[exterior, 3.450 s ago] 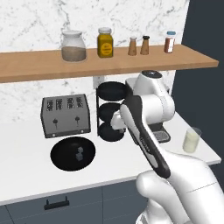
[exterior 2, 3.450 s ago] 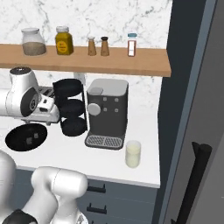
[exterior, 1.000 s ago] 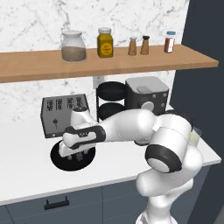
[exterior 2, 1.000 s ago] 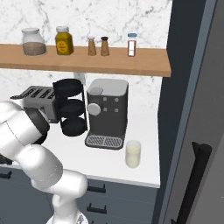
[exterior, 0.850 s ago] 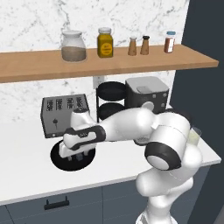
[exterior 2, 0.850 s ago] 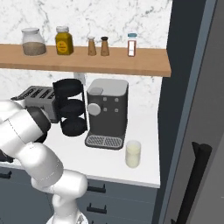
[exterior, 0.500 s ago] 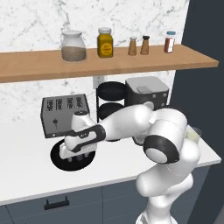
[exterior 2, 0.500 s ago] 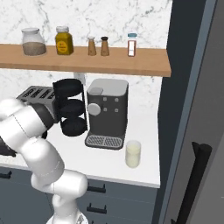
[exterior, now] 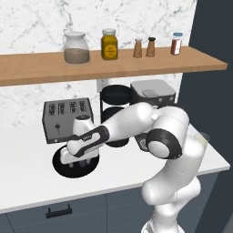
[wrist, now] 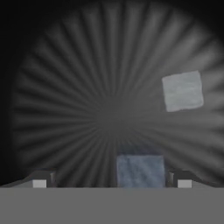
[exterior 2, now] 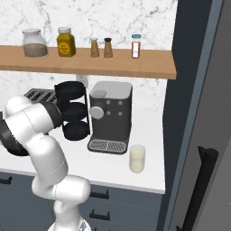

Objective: Grab a lemon wedge from the fridge and one ice cube from the ice bowl, and put them in the glass of lemonade.

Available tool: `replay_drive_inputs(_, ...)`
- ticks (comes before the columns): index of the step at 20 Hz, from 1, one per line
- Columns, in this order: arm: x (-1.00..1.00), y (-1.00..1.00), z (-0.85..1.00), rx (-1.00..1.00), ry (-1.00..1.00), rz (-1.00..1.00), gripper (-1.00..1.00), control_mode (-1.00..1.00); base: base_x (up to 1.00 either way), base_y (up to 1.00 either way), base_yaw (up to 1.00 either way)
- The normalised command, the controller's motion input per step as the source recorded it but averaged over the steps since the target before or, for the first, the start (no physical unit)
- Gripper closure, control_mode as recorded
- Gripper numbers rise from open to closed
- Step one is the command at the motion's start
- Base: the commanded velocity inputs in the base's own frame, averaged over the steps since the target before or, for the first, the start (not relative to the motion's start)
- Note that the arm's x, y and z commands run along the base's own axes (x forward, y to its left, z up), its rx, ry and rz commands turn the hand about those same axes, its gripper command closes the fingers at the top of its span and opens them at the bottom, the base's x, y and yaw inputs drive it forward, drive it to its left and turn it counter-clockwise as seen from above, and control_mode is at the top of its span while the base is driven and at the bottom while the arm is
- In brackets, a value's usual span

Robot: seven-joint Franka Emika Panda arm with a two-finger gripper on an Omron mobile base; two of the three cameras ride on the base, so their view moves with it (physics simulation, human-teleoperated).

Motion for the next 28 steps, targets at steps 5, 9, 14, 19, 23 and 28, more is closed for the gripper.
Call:
replay_drive_inputs(5, 0.0, 0.13, -0.23, 0.0, 0.11, 0.0, -1.0, -1.0, 0.0, 0.0, 0.0)
replay_drive_inputs(9, 0.0, 0.0, -0.06, 0.0, 0.01, 0.0, -1.0, -1.0, 0.0, 0.0, 0.0)
replay_drive_inputs(14, 0.07, 0.01, 0.0, 0.0, 0.0, 0.0, -1.0, -1.0, 0.0, 0.0, 0.0)
replay_drive_inputs(19, 0.17, 0.01, -0.06, 0.0, 0.0, 0.0, -1.0, -1.0, 0.0, 0.0, 0.0)
replay_drive_inputs(23, 0.06, 0.0, -0.16, 0.0, 0.0, 0.0, -1.0, -1.0, 0.0, 0.0, 0.0)
replay_drive_inputs(28, 0.0, 0.0, -0.09, 0.0, 0.03, 0.0, -1.0, -1.0, 0.0, 0.0, 0.0)
